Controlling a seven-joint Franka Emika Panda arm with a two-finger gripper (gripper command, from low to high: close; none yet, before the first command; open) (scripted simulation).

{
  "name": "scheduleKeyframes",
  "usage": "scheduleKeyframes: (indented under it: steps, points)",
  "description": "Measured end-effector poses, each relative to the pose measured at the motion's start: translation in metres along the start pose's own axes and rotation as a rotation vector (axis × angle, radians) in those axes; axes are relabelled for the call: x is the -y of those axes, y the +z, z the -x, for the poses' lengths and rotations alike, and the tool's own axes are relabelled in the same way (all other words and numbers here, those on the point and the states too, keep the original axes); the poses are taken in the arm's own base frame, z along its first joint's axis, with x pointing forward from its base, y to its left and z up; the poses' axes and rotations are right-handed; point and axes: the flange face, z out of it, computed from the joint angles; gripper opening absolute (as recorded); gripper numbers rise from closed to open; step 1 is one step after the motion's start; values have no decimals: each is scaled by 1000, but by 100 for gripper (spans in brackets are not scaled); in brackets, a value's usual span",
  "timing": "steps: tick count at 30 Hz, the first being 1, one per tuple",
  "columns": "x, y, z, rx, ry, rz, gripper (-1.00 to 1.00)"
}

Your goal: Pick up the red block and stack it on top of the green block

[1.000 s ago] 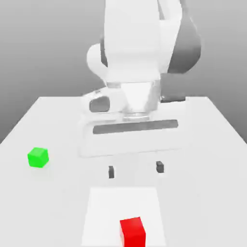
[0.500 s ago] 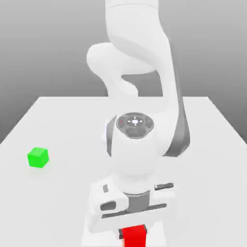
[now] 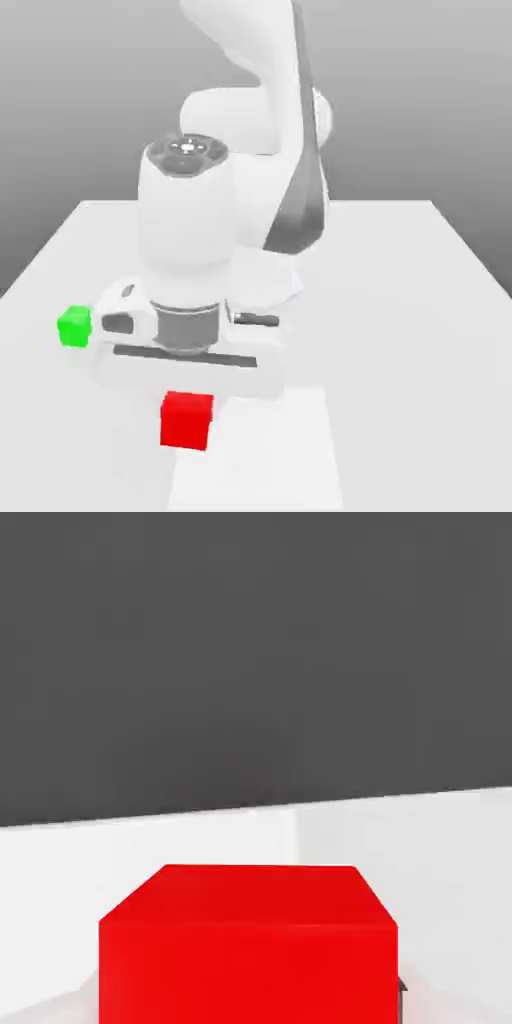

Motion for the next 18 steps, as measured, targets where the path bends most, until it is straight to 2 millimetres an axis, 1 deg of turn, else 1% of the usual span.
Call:
scheduleKeyframes:
  steps: [2,4,6,8,13,18]
  points:
    - [-35,-4,-21,-10,139,10,-100]
    - [-67,-8,-36,-17,268,18,-100]
    - [-100,-10,-48,-20,397,24,-100]
    - [-129,-12,-54,-22,518,29,-100]
    - [-198,-12,-59,-12,813,33,-100]
    - [-266,-5,-50,19,1121,34,-100]
